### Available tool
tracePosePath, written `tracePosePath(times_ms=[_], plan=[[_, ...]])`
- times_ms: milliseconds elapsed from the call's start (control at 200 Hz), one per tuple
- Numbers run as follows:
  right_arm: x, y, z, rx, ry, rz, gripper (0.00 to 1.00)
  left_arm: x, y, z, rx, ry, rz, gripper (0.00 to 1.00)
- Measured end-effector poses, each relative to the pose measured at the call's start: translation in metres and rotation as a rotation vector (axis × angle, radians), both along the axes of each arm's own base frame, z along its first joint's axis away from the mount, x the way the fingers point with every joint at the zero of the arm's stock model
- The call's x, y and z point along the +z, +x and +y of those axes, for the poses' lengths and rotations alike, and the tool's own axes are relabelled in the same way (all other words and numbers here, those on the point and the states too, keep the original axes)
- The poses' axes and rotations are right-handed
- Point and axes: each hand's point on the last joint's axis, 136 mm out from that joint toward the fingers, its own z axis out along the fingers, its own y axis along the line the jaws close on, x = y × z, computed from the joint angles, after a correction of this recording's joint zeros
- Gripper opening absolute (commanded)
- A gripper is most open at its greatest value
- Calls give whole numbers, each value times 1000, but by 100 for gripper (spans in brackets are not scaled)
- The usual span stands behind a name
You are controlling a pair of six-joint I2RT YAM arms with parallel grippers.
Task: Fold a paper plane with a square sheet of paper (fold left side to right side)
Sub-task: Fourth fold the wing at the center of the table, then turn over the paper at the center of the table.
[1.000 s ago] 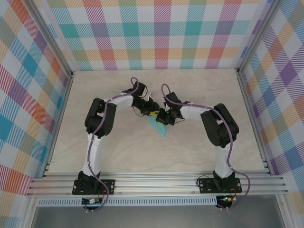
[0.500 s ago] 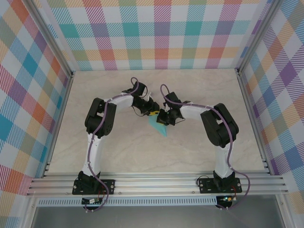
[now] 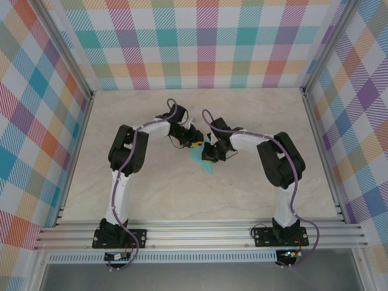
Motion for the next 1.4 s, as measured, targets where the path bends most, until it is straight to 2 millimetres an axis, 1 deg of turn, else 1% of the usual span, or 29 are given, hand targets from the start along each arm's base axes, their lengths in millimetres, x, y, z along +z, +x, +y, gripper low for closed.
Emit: tracePosePath(times_ms=[195, 390, 580, 645, 705, 780, 850, 890, 960, 1035, 1110, 1190, 1265, 1345, 1400], plan=[[-1, -9, -4, 30, -1, -5, 8, 0, 0, 0, 0, 0, 0, 26], [-2, -23, -13, 39, -9, 3, 8, 0, 0, 0, 0, 0, 1, 26], [-1, -31, -19, 54, -18, 2, 9, 0, 0, 0, -1, -1, 3, 26], [0, -37, -24, 59, -35, 12, 10, 1, 0, 0, -2, -3, 4, 27], [2, -47, -32, 66, -59, 30, 11, 3, 0, 0, -3, -3, 8, 29], [8, -55, -41, 72, -76, 37, 17, 6, 0, 0, -1, 5, 17, 32], [20, -56, -47, 75, -73, 10, 23, 12, 4, 1, 2, 9, 27, 34], [28, -53, -49, 72, -66, -15, 26, 21, 9, 1, 3, 4, 20, 37], [42, -45, -55, 56, -49, -67, 34, 44, 23, -1, 4, -18, -17, 40], [54, -37, -61, 36, -32, -122, 42, 74, 39, -2, 3, -52, -87, 42], [59, -30, -67, 14, -23, -169, 50, 95, 45, 2, 11, -60, -139, 43], [61, -26, -73, -11, -19, -205, 57, 108, 39, 13, 28, -52, -162, 44], [63, -24, -75, -37, -5, -232, 66, 113, 25, 24, 42, -43, -167, 44], [68, -20, -75, -59, 14, -267, 77, 107, 8, 31, 50, -42, -155, 44], [73, -16, -74, -73, 34, -294, 81, 95, -4, 34, 57, -40, -130, 44]])
